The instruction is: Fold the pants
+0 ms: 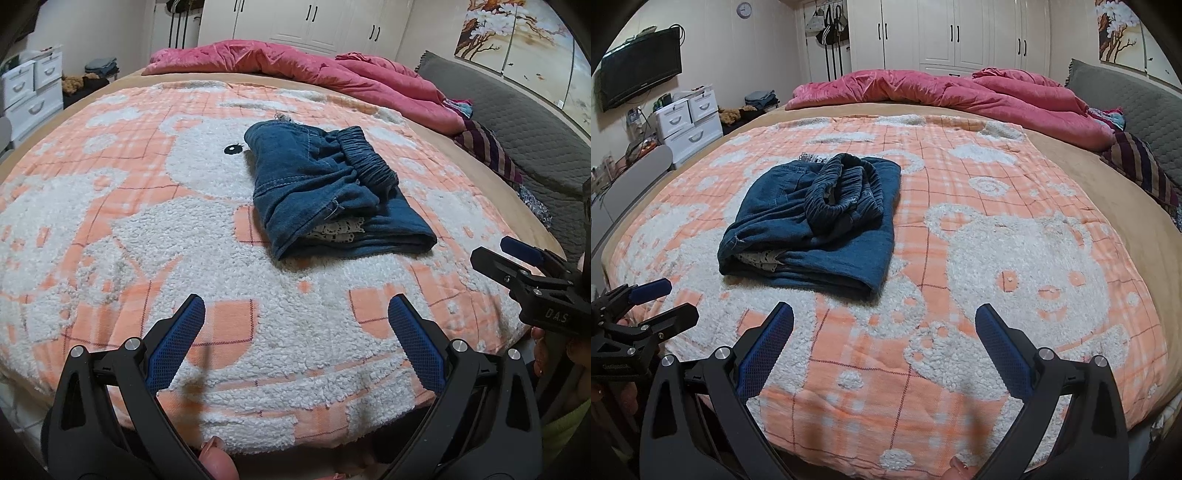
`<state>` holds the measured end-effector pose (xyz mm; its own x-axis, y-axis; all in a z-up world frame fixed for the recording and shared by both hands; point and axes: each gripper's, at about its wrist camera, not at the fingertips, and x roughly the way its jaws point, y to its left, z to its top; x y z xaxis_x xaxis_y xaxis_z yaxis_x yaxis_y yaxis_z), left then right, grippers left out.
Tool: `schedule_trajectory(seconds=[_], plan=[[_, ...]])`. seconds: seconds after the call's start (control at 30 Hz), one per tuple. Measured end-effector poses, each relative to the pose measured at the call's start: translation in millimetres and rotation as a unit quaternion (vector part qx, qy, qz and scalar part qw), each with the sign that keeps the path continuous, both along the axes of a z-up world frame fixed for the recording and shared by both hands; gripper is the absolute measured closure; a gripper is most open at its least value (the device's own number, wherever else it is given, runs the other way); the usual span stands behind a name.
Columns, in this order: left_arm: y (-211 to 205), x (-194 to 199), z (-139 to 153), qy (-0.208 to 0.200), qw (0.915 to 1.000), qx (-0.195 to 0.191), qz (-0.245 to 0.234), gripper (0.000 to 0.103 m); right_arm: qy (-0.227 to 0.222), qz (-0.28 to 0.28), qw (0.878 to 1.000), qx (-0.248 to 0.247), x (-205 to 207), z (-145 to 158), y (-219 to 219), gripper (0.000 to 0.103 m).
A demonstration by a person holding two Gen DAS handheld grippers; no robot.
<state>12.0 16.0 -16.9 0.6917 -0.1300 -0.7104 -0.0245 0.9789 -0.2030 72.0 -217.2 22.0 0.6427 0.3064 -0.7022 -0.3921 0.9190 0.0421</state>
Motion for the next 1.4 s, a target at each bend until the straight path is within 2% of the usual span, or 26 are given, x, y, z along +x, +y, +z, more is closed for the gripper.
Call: schedule_trajectory(seconds=[0.53,1.0,1.1,1.2,1.3,1.4], plan=[[-2,0,1,0.006,1.0000,0.007,0.003,0.010,0.004,-0.001,1.000,-0.006,2,-5,-2,0.005],[-11,-2,10,-0.009,0.9993,-0.021,-0.030,0.010,0.011,-0.017,1.000,-0.005,10,-10,-11,0.005],[-8,1,12,-0.009,0.9998,-0.006,-0.015,0.010,0.020,-0.046,0.999,0.008,18,-11,-26,0.005],[3,4,16,-0.021,0.9995,-0.021,-0.007,0.010,0.043,-0.079,0.995,0.042,34,-12,-50,0.005],[24,11,24,-0.032,0.9991,-0.027,0.012,0.010,0.075,-0.134,0.985,0.074,65,-13,-91,0.005],[62,29,28,-0.017,0.9982,-0.010,0.056,0.010,0.078,-0.176,0.980,0.056,95,-12,-125,0.005]])
